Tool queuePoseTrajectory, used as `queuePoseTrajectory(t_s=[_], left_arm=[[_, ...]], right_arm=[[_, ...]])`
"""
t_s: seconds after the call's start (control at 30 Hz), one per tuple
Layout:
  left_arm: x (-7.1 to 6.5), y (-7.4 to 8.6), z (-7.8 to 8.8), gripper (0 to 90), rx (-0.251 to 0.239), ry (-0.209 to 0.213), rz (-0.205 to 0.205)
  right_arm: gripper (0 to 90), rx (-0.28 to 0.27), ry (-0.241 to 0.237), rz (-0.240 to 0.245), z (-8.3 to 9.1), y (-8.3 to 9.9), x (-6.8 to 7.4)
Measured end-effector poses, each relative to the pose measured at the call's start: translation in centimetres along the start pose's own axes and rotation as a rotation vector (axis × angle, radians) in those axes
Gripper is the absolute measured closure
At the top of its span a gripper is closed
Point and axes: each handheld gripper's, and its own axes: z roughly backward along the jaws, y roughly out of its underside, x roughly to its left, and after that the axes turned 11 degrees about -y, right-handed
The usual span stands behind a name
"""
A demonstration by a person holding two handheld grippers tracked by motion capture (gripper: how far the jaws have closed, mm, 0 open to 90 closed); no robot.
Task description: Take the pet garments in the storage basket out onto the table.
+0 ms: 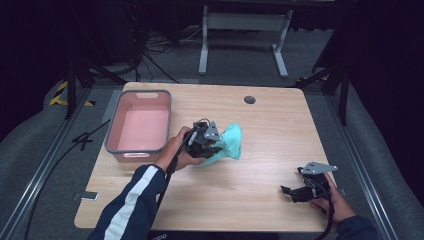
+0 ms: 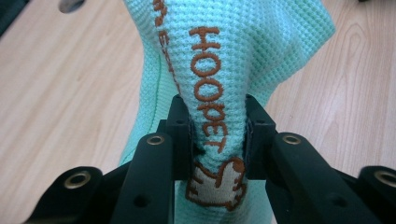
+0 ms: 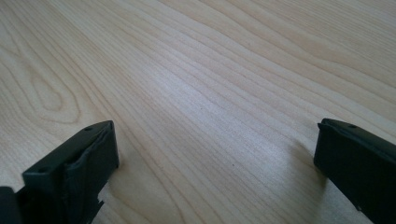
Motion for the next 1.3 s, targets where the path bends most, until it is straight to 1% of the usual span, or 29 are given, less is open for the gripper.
queuePoseTrajectory(t_s=[0.03, 0.07, 0.13, 0.17, 0.2, 0.23, 0.27, 0.33, 0.4, 0.53, 0.57, 0.63, 0.67, 0.77, 0.8, 0.83, 0.87, 0.9, 0.93, 1.0, 1.03, 1.07, 1.1, 1.13, 1.23, 1.3], left_arm=[[-0.2, 0.1, -0.3, 70.1, 0.006, 0.004, 0.004], [-0.4, 0.3, -0.7, 69.8, 0.016, 0.008, -0.002], [-0.6, 0.4, -1.0, 69.5, 0.023, 0.014, -0.007], [-0.7, 0.5, -1.3, 69.5, 0.030, 0.016, -0.004], [-0.8, 0.6, -1.5, 69.3, 0.037, 0.019, -0.016], [-1.0, 0.7, -1.8, 69.1, 0.042, 0.027, -0.012], [-1.3, 0.9, -2.2, 68.9, 0.050, 0.038, -0.017], [-1.5, 1.1, -2.5, 68.8, 0.062, 0.040, -0.026], [-1.5, 1.2, -2.7, 68.3, 0.068, 0.047, -0.023], [-1.7, 1.5, -3.1, 64.7, 0.082, 0.056, -0.020], [-1.8, 1.6, -3.2, 62.7, 0.085, 0.054, -0.013], [-1.8, 1.6, -3.3, 59.7, 0.092, 0.060, -0.013], [-1.8, 1.6, -3.3, 56.6, 0.089, 0.060, -0.006], [-1.7, 1.6, -3.1, 52.6, 0.076, 0.060, -0.012], [-1.7, 1.6, -2.9, 51.0, 0.074, 0.056, -0.002], [-1.6, 1.6, -2.8, 50.0, 0.068, 0.057, -0.004], [-1.6, 1.6, -2.7, 48.7, 0.065, 0.055, 0.005], [-1.5, 1.6, -2.7, 47.8, 0.071, 0.051, 0.008], [-1.5, 1.7, -2.5, 47.3, 0.071, 0.050, 0.001], [-1.5, 1.7, -2.3, 46.1, 0.069, 0.050, 0.006], [-1.5, 1.7, -2.3, 45.5, 0.065, 0.043, 0.001], [-1.4, 1.7, -2.0, 44.9, 0.065, 0.043, 0.009], [-1.3, 1.7, -1.9, 44.2, 0.064, 0.039, 0.002], [-1.4, 1.8, -1.7, 43.4, 0.062, 0.030, 0.012], [-1.4, 1.9, -1.2, 41.8, 0.054, 0.031, 0.003], [-1.5, 2.0, -0.8, 39.9, 0.056, 0.020, -0.002]], right_arm=[[0.2, 0.001, 0.000, 0.000, 0.0, 0.0, 0.0], [0.2, 0.001, 0.000, 0.000, 0.0, 0.0, 0.0], [0.2, 0.001, 0.000, 0.000, 0.0, 0.0, 0.0], [0.2, 0.001, 0.000, 0.000, 0.0, 0.0, 0.0], [0.2, 0.000, 0.000, 0.000, 0.0, 0.0, 0.0], [0.2, 0.000, 0.000, 0.000, 0.0, 0.0, 0.0], [0.2, 0.001, 0.000, 0.000, 0.0, 0.0, 0.0], [0.2, 0.001, 0.000, 0.000, 0.0, 0.0, 0.0], [0.2, 0.001, 0.000, 0.000, 0.0, 0.0, 0.0], [0.2, 0.001, 0.000, 0.000, 0.0, 0.0, 0.0], [0.2, 0.001, 0.000, 0.000, 0.0, 0.0, 0.0], [0.2, 0.001, 0.000, 0.000, 0.0, 0.0, 0.0], [0.2, 0.001, 0.000, 0.000, 0.0, 0.0, 0.0], [0.2, 0.001, -0.001, 0.000, 0.0, 0.0, 0.0], [0.2, 0.001, -0.001, 0.000, 0.0, 0.0, 0.0], [0.2, 0.001, 0.000, 0.000, 0.0, 0.0, 0.0], [0.2, 0.001, 0.000, 0.000, 0.0, 0.0, 0.0], [0.2, 0.001, 0.000, 0.000, 0.0, 0.0, 0.0], [0.2, 0.000, 0.000, 0.000, 0.0, 0.0, 0.0], [0.2, 0.001, 0.000, 0.000, 0.0, 0.0, 0.0], [0.2, 0.001, 0.000, 0.000, 0.0, 0.0, 0.0], [0.2, 0.001, 0.000, 0.000, 0.0, 0.0, 0.0], [0.2, 0.001, -0.001, 0.000, 0.0, 0.0, 0.0], [0.2, 0.001, 0.000, 0.000, 0.0, 0.0, 0.0], [0.2, 0.001, 0.000, 0.000, 0.0, 0.0, 0.0], [0.2, 0.001, -0.001, 0.000, 0.0, 0.0, 0.0]])
